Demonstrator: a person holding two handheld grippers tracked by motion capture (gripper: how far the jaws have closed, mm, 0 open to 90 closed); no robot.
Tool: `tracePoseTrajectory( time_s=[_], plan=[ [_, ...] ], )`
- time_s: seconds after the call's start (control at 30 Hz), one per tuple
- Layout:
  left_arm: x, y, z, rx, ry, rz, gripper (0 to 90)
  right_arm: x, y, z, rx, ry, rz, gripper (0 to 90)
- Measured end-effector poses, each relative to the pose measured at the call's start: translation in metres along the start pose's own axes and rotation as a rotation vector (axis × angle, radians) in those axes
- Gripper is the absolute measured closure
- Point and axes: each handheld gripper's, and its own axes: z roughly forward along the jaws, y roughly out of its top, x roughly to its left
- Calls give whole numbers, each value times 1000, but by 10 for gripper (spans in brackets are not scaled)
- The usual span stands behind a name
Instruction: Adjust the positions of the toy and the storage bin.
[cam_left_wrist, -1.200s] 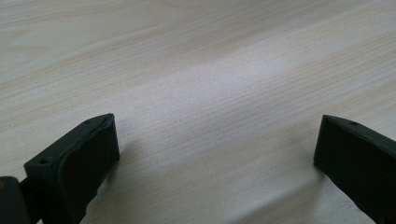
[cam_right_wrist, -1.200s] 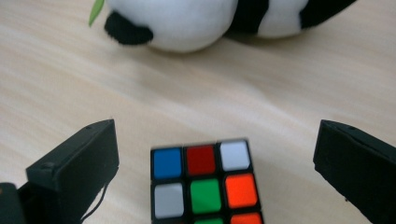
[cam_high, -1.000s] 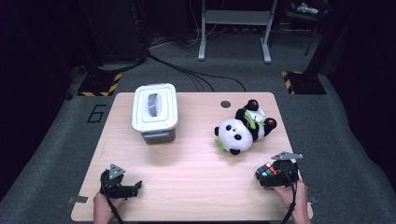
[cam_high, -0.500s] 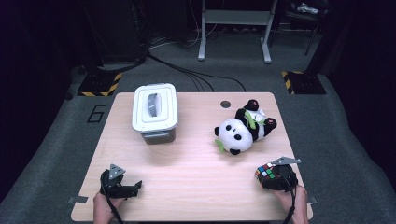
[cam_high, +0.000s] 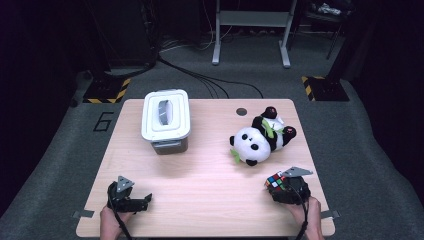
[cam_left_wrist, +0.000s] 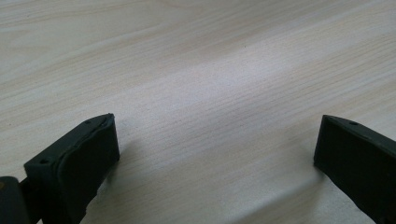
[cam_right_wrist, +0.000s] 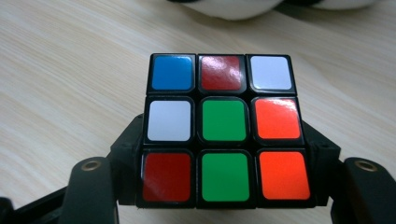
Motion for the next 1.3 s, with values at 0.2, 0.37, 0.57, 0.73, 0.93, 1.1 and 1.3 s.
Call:
tracePoseTrajectory(
  time_s=[0.2, 0.37, 0.57, 0.73, 0.93, 1.1, 1.3],
  plan=[
    [0, 0, 0, 0, 0, 0, 0, 16, 15, 2, -3, 27, -47, 335],
    [0, 0, 0, 0, 0, 0, 0, 30, 26, 4, -14, 51, -81, 335],
    [0, 0, 0, 0, 0, 0, 0, 50, 44, 10, -29, 94, -139, 335],
    [0, 0, 0, 0, 0, 1, 0, 64, 56, 15, -31, 120, -173, 335],
    [0, 0, 0, 0, 0, 1, 0, 88, 75, 23, -39, 164, -225, 335],
    [0, 0, 0, 0, 0, 0, 0, 103, 86, 31, -42, 196, -261, 335],
    [0, 0, 0, 0, 0, 1, 0, 118, 97, 43, -39, 223, -280, 335]
  ],
)
